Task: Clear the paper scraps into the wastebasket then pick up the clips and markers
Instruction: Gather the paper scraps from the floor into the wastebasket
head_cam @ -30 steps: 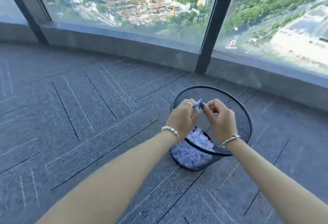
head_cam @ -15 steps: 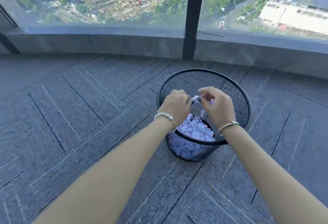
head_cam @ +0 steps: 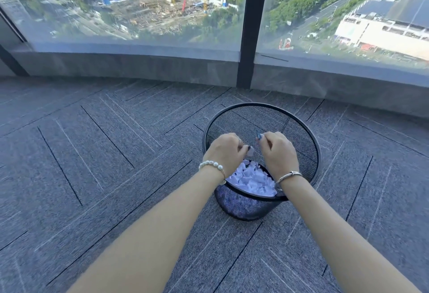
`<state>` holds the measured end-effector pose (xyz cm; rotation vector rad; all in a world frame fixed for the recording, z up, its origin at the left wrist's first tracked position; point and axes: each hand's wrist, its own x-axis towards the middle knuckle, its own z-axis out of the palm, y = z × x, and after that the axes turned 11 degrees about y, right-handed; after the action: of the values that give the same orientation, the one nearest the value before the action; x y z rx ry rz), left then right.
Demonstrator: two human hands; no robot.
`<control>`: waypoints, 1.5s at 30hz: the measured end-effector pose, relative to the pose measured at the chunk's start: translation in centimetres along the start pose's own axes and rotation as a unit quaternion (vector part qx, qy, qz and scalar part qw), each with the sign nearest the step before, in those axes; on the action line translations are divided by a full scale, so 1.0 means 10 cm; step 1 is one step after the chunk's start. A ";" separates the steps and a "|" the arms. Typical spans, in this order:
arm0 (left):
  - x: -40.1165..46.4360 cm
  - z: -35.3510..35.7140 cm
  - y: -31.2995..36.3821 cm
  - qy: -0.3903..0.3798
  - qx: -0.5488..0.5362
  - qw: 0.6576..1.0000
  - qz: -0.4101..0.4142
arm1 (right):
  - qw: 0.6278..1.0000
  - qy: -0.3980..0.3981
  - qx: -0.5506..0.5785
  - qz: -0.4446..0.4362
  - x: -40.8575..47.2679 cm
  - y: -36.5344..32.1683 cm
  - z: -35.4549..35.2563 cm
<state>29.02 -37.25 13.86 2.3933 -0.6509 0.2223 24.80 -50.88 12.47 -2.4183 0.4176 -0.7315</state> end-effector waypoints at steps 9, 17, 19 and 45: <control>0.00 -0.01 -0.02 0.009 -0.007 1.000 0.028 | 1.000 -0.009 -0.011 -0.009 0.01 0.03 0.01; 0.00 -0.02 0.02 0.026 0.000 1.000 0.011 | 1.000 0.007 0.014 0.021 -0.01 -0.04 -0.01; -0.01 -0.04 0.03 0.020 -0.025 0.999 0.008 | 1.000 0.004 0.008 0.028 -0.02 -0.02 -0.03; 0.05 -0.04 0.06 0.017 0.028 0.999 0.036 | 0.998 -0.005 -0.060 0.008 0.03 0.02 0.04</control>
<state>29.11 -37.65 14.62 2.4171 -0.7240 0.3159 25.25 -51.01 12.14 -2.5259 0.4888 -0.7067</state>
